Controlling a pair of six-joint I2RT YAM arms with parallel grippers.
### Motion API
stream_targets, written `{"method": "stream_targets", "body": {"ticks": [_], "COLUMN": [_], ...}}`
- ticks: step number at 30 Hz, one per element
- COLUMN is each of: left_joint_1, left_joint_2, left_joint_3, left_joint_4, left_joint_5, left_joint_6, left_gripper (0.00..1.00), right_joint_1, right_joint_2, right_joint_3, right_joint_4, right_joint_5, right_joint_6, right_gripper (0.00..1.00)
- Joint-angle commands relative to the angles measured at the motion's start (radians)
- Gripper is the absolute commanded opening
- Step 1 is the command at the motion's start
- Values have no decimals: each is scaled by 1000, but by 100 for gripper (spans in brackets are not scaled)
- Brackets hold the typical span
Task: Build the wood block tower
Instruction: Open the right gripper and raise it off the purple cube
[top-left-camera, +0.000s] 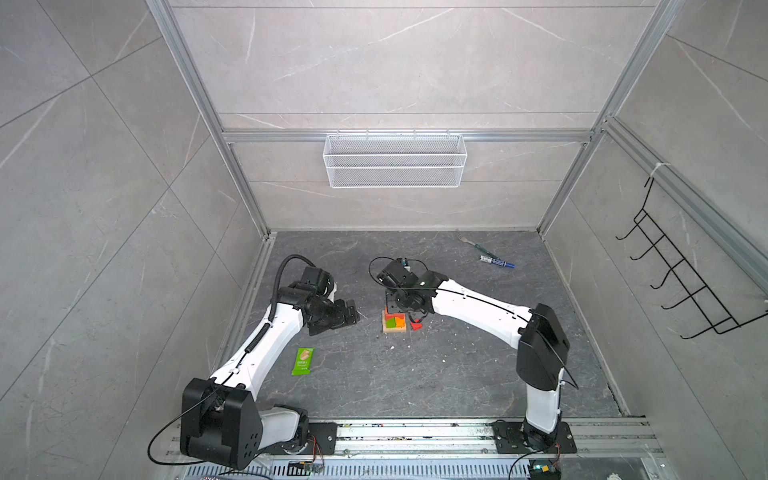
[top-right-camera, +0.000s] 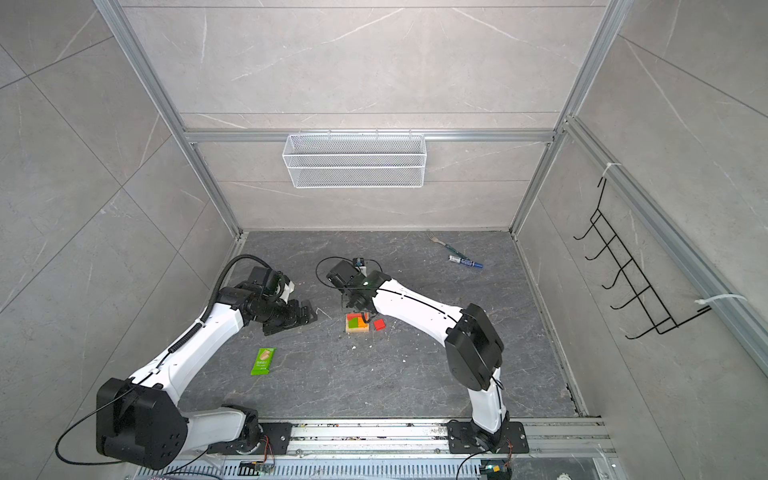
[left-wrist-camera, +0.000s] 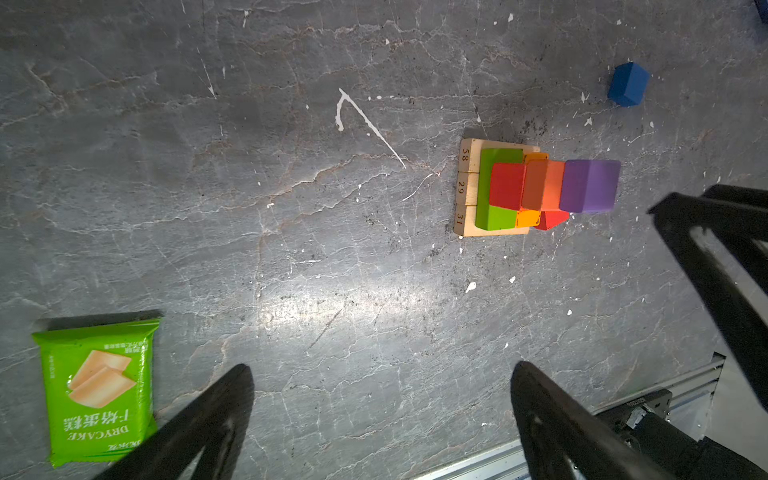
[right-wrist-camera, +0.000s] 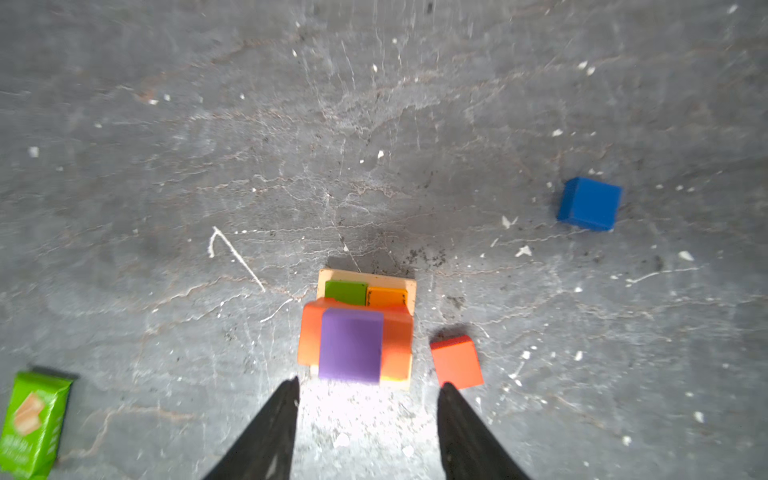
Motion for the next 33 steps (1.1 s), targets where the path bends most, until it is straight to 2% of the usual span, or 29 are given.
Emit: {"method": "stream_targets", "body": {"ticks": [1,16,18,23,33], "left_joint_1": [5,6,6,5,6], "left_joint_2": [-19,-26,-27,-20,-22], "left_joint_3": [-1,-3,-3,1,0], "left_joint_4": [15,27,30,36,39], "left_joint_5": [31,52,52,54,57], "left_joint_6": [9,18,17,17,19], "left_gripper": [99,99,98,98,98], "right_joint_1": [-12,-118,-126,-138,-140], "right_joint_2": [-94,-331,-349,-368,-329], "right_joint_3": [-81,-430,-469,-539,-636], "right_joint_4": [87,230,241,264,354], "right_joint_5": [18,-99,-106,-148,-187], "right_joint_6": [-46,-169,-176,-220,-286], "right_gripper": [40,40,45,51,51]}}
